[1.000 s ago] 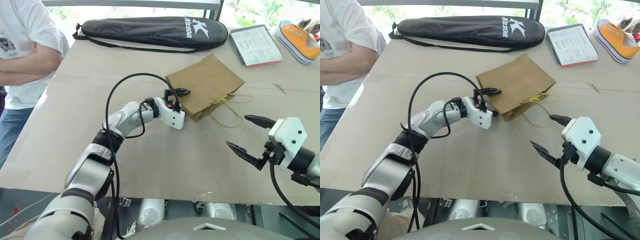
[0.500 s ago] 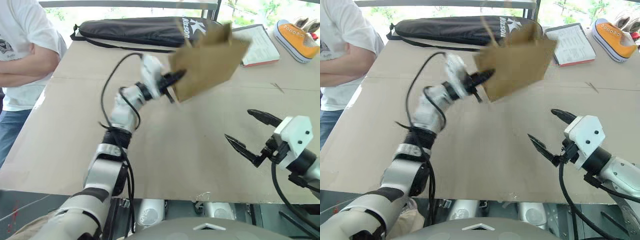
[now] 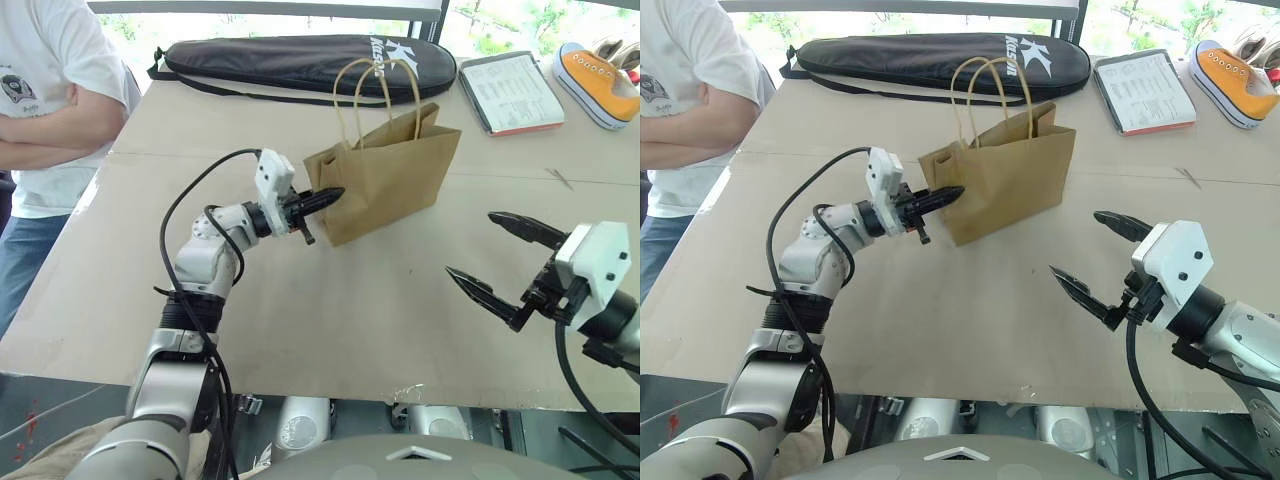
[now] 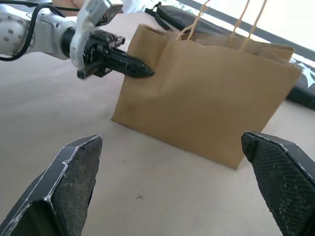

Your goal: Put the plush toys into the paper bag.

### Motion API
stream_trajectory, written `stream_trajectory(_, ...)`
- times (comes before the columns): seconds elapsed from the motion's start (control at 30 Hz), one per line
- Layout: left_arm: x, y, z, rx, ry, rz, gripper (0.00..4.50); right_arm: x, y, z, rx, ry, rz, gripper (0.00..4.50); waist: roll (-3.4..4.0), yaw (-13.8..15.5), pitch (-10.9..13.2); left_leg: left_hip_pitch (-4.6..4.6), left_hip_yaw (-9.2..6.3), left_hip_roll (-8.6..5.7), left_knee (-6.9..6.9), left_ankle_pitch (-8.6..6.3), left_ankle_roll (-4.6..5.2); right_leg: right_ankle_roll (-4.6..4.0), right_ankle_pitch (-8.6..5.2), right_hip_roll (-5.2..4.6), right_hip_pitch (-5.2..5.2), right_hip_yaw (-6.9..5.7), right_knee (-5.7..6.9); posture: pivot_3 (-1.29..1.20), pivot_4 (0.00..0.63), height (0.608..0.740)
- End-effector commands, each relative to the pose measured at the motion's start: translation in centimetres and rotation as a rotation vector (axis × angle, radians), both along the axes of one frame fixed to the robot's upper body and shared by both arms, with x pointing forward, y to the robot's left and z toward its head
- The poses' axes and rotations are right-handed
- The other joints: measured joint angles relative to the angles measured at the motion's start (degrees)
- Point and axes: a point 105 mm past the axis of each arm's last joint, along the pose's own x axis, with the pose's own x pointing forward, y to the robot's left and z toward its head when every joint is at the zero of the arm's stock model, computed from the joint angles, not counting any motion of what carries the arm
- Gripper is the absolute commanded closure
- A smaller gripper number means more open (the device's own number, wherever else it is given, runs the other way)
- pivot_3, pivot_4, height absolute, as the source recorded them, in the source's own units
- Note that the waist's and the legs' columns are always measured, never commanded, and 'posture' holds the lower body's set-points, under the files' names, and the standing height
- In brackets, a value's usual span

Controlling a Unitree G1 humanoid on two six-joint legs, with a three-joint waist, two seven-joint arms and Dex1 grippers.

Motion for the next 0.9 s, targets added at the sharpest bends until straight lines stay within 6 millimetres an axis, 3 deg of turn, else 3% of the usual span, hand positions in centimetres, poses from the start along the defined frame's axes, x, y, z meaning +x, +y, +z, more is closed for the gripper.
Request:
stream_trajectory(0.03, 0.0, 0.3, -2.8, 0.205, -0.076, 0.013, 4.39, -0.6, 0.6, 0.1, -0.023, -0.01, 0.035, 0.0, -0.02, 0.0, -0.1, 0.01, 0.0, 0.0, 0.0, -0.05, 0.09, 0.0, 0.0, 0.0, 0.01, 0.0, 0.01, 0.0, 0.15, 0.74)
stream_trajectory(0.17, 0.6, 0.7, -2.4, 0.275, -0.178, 0.021, 4.39, -0.5, 0.5, 0.1, -0.023, -0.009, 0.034, 0.0, 0.04, 0.0, -0.3, 0.07, 0.0, 0.01, 0.0, -0.08, 0.14, 0.0, 0.0, -0.01, 0.07, 0.0, 0.02, 0.0, 0.15, 0.74)
stream_trajectory(0.23, 0.5, 0.5, -1.1, 0.17, -0.171, -0.01, 4.39, -0.4, 0.5, 0.1, -0.022, -0.007, 0.033, 0.0, 0.04, 0.0, -0.3, 0.09, 0.0, 0.01, 0.0, -0.08, 0.14, -0.01, 0.0, -0.01, 0.08, 0.0, 0.03, 0.0, 0.15, 0.74)
stream_trajectory(0.3, -1.0, -0.2, 1.3, -0.044, -0.094, -0.133, 4.39, -0.4, 0.6, 0.1, -0.017, -0.009, 0.035, 0.0, 0.04, -0.2, -0.3, 0.09, 0.0, 0.02, 0.0, -0.08, 0.15, -0.01, 0.0, -0.01, 0.08, 0.0, 0.05, 0.0, 0.15, 0.74)
stream_trajectory(0.37, -3.4, -0.4, 2.6, -0.083, -0.041, -0.321, 4.39, -0.5, 0.6, 0.4, -0.003, -0.012, 0.038, 0.0, 0.04, -0.3, -0.3, 0.04, -0.01, 0.05, 0.0, -0.08, 0.14, 0.0, 0.0, -0.01, 0.03, -0.03, 0.05, 0.0, 0.15, 0.74)
stream_trajectory(0.43, -4.5, 0.4, 2.6, -0.015, -0.015, -0.397, 4.39, -0.6, 0.5, 0.5, 0.001, -0.012, 0.044, 0.0, 0.05, -0.3, -0.3, 0.0, -0.01, 0.07, 0.0, 0.01, -0.02, -0.01, -0.01, 0.02, -0.03, -0.04, 0.04, 0.0, 0.15, 0.74)
stream_trajectory(0.6, -4.2, 2.3, 1.6, 0.174, -0.028, -0.466, 4.39, -0.8, 0.5, 0.5, 0.002, 0.003, 0.069, 0.0, 0.06, 0.0, -0.3, 0.03, -0.01, 0.04, -0.02, -0.07, 0.13, -0.01, -0.01, 0.06, -0.01, -0.04, 0.03, 0.0, 0.15, 0.74)
stream_trajectory(0.8, -3.5, 2.2, 1.0, 0.178, 0.02, -0.483, 4.39, -1.4, 0.5, 0.3, -0.008, 0.028, 0.085, 0.0, 0.05, 0.0, -0.3, 0.0, -0.01, 0.0, 0.02, -0.09, 0.16, 0.0, -0.01, 0.02, 0.03, -0.02, -0.02, 0.0, 0.15, 0.74)
stream_trajectory(0.9, -3.1, 1.8, 6.8, -0.111, 0.205, -0.509, 4.39, -2.2, -0.3, 0.5, -0.022, 0.045, 0.084, 0.0, -0.01, 0.3, -0.2, -0.06, -0.12, 0.01, 0.05, -0.09, 0.16, 0.0, -0.01, 0.02, 0.02, -0.12, 0.02, 0.0, 0.15, 0.74)
